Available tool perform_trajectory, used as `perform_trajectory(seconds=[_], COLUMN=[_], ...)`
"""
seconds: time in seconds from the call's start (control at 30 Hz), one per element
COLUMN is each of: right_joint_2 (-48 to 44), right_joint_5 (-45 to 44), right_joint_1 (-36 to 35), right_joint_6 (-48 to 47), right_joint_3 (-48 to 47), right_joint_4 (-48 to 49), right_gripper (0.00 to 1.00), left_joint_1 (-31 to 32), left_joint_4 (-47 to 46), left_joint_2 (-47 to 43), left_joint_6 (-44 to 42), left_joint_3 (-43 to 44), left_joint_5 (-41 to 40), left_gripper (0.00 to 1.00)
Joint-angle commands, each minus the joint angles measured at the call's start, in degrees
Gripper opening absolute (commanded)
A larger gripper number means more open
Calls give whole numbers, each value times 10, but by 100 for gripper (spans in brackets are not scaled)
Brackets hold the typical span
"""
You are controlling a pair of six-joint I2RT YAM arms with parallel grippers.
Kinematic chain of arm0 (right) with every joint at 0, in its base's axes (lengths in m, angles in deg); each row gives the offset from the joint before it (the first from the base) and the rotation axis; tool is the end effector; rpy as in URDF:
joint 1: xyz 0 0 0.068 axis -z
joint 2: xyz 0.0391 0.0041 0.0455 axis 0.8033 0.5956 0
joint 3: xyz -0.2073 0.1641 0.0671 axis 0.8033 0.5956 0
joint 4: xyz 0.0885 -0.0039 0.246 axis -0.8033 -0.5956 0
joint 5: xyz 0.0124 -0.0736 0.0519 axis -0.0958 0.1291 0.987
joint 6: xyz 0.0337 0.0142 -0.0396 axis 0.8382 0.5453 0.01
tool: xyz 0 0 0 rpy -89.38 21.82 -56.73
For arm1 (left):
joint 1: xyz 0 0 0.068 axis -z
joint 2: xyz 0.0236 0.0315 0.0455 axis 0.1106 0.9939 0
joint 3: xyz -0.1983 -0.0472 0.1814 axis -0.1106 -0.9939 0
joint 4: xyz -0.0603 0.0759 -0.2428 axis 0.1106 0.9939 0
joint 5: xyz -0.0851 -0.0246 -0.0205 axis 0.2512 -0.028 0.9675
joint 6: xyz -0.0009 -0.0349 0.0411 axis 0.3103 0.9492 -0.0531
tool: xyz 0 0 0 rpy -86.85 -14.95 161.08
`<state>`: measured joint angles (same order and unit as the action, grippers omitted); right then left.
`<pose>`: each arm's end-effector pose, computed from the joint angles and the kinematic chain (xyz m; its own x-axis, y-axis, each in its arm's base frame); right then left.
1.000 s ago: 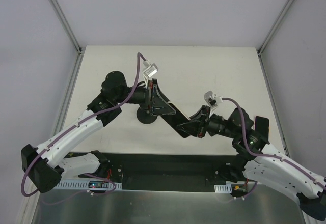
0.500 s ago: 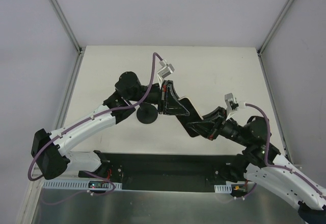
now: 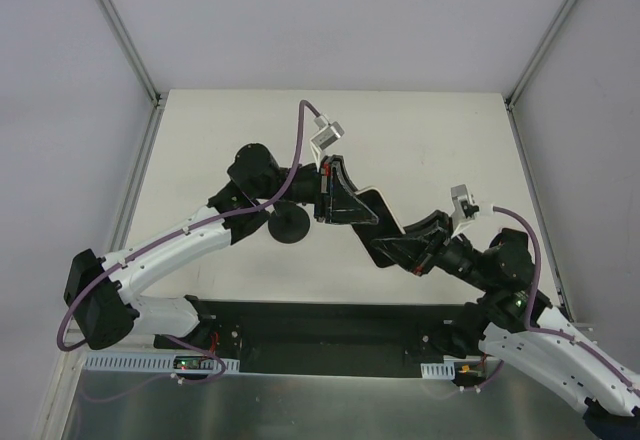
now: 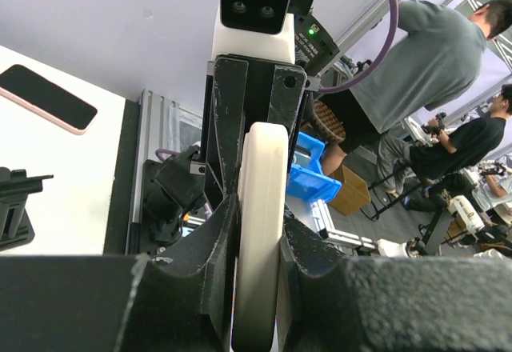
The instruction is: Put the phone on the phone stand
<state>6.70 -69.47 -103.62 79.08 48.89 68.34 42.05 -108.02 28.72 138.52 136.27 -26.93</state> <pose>0.0618 0.0903 0.3434 -0.0874 0.4093 -0.9082 -0.9350 0.2809 0.2166 0.1660 -0.2285 0.4073 -0.5658 -0.0809 -0.8206 0.8024 -0.2831 -0.5253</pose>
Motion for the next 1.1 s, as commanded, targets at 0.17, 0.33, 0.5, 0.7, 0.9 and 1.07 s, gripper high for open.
perform_trajectory(seconds=[0.17, 0.33, 0.5, 0.7, 0.9, 1.07], right_joint_2=[26, 59, 66, 118, 142, 149], right_joint_5=[-22, -21, -33, -34, -37, -42], right_joint_1=[4, 5, 5, 1, -5, -18], right_joint_6=[14, 10, 51, 85, 90, 91], right_joint_3=[3, -14, 1, 5, -1, -4], right_joint_4=[37, 16, 68, 166, 170, 164], right_gripper=[1, 1, 1, 1, 1, 1], left_joint_1=[9, 9, 8, 8, 8, 7], left_joint_4=[-112, -74, -20, -55, -59, -30], left_joint_2=[-35, -71, -124, -143, -161, -174], left_joint_6=[49, 16, -30, -8, -15, -34], left_joint_3=[5, -13, -31, -55, -60, -57], left_joint_5=[-19, -58, -85, -95, -92, -102], left_gripper=[0, 0, 4, 39, 29, 0])
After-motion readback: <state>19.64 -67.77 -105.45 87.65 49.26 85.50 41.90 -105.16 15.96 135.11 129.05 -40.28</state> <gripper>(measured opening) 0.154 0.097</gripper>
